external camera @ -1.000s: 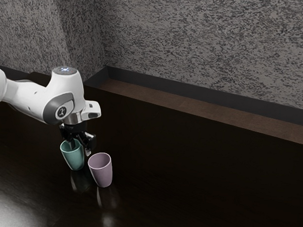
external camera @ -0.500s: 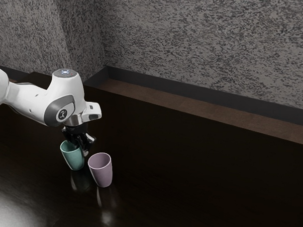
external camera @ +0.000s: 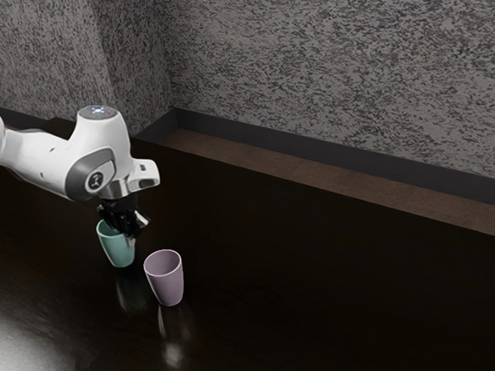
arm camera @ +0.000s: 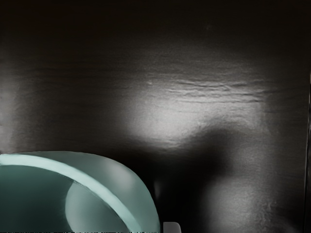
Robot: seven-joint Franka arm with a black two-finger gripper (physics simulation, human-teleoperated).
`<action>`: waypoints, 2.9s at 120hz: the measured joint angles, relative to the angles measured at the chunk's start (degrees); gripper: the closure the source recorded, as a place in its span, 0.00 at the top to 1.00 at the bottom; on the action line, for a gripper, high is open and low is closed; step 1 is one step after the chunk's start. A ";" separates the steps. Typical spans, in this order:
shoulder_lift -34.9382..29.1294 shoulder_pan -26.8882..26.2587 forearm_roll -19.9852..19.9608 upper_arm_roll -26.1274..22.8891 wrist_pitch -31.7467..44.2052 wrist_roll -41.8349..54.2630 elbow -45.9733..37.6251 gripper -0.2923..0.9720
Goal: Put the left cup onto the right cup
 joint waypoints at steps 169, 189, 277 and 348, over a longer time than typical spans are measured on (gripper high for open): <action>-9.67 -0.39 -0.13 -18.48 -16.08 -19.31 3.49 0.15; -9.65 -0.27 -0.27 -18.67 -15.87 -22.04 2.43 0.15; -9.20 -0.26 0.14 -19.12 -15.46 -28.27 2.73 0.15; -8.66 -0.24 0.10 -19.13 -15.29 -29.26 3.94 0.61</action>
